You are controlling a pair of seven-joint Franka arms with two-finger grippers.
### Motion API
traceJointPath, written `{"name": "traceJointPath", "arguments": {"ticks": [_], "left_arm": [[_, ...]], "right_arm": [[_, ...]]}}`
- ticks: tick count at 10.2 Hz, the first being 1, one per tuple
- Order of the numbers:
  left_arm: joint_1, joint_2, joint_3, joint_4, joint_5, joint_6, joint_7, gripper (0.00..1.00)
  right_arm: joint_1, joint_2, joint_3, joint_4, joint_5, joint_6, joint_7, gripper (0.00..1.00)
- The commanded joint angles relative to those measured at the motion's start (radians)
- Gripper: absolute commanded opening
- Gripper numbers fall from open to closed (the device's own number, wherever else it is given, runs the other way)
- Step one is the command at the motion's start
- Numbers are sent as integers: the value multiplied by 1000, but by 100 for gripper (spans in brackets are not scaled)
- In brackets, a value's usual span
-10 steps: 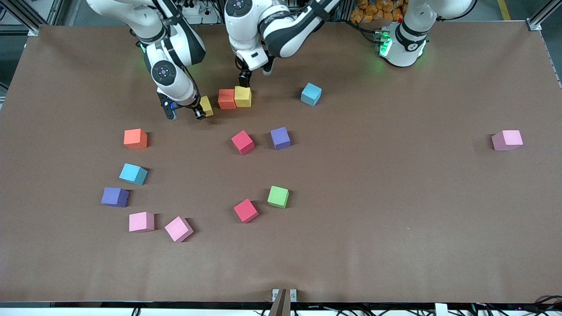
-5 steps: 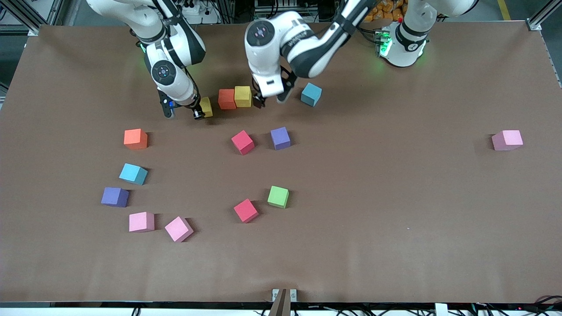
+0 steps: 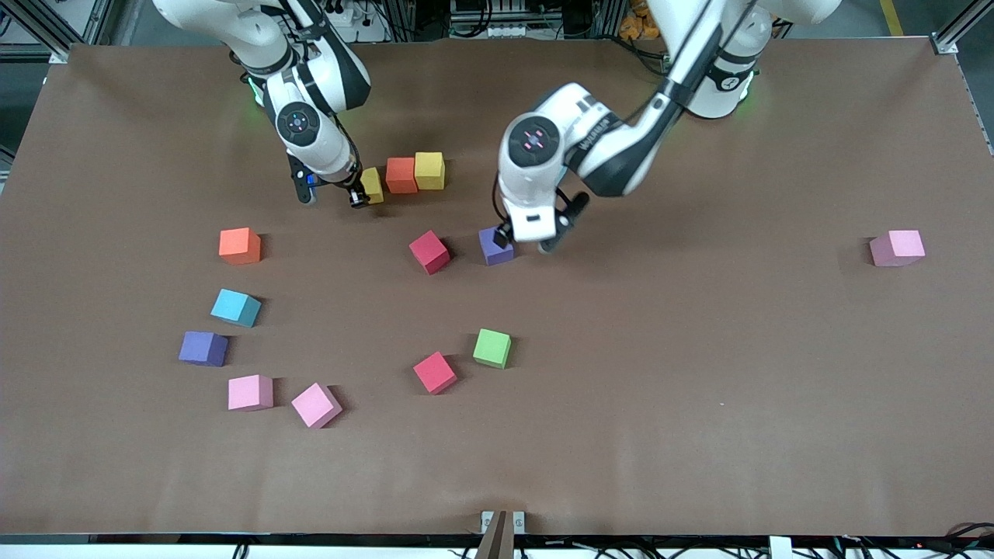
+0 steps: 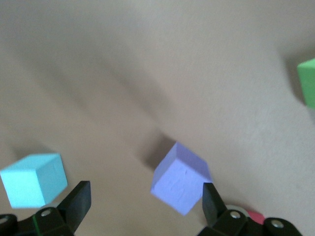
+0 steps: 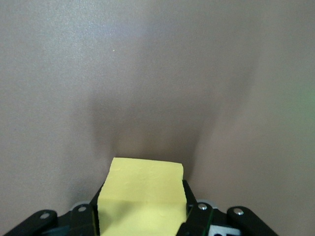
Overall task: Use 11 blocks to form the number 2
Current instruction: 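Move the left gripper toward the purple cube while the right gripper holds yellow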
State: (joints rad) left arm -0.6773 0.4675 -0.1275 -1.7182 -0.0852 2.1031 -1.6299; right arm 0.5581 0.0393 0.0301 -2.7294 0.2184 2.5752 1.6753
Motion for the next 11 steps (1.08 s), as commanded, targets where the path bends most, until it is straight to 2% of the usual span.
{"name": "traceJointPath", "arguments": {"ticks": [1, 6, 11], "left_arm": [[28, 26, -9, 12, -7, -2, 103, 100], [30, 109, -4, 84, 38, 3, 107, 100], [36, 112, -3, 85, 50, 3, 107, 100]], "right_arm": [[14, -12, 14, -18, 19, 26, 35, 0], [16, -15, 44, -24, 21, 25, 67, 0], [14, -15, 60, -36, 21, 32, 67, 0]]}}
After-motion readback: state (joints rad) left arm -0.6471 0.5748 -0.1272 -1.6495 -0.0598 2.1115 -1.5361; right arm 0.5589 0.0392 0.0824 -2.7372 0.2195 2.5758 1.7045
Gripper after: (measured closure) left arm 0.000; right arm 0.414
